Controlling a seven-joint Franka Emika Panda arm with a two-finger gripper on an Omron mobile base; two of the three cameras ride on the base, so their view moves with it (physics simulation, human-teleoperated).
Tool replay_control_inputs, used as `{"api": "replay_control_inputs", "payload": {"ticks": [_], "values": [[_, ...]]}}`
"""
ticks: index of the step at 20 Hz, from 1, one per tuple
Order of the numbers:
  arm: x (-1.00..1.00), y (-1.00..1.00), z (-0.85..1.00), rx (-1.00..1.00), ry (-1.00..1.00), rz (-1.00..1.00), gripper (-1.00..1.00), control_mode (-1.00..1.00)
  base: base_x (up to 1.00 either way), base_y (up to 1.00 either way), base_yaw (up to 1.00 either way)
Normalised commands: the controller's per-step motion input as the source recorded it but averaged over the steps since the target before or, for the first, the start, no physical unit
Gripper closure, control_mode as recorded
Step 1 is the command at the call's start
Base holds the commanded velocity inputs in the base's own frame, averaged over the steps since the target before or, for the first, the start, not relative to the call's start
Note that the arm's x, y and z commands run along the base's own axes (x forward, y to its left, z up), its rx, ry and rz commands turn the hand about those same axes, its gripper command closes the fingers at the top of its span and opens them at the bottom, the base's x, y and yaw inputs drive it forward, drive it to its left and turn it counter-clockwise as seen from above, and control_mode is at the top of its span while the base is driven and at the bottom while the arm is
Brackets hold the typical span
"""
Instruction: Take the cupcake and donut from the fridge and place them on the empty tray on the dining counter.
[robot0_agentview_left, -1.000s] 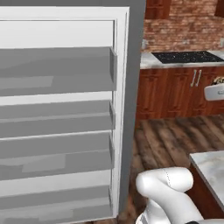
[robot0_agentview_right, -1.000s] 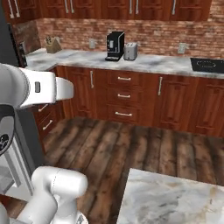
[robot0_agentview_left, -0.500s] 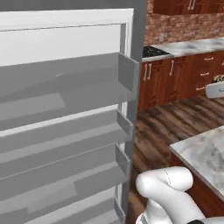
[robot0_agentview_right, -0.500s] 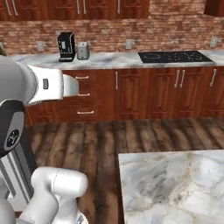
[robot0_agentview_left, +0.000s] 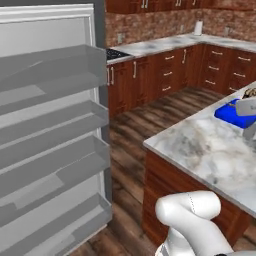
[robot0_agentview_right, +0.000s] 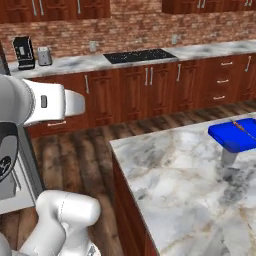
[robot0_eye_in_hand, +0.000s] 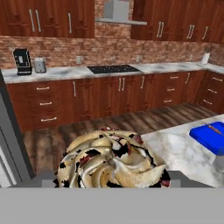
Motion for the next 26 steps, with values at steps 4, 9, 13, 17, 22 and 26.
{"api": "replay_control_inputs", "payload": {"ticks": [4,9,13,17,22,26], "values": [[0.0,0.0,0.0,0.0,0.0,0.0,1.0,1.0,-1.0,-0.88,-0.39],[0.0,0.0,0.0,0.0,0.0,0.0,1.0,1.0,-1.0,-0.28,-0.39],[0.0,0.0,0.0,0.0,0.0,0.0,1.0,1.0,-1.0,-0.72,-0.11],[0.0,0.0,0.0,0.0,0.0,0.0,1.0,1.0,-1.0,-1.0,-0.14],[0.0,0.0,0.0,0.0,0.0,0.0,1.0,1.0,-1.0,-1.0,-0.06],[0.0,0.0,0.0,0.0,0.0,0.0,1.0,1.0,-0.74,-1.0,0.08]]}}
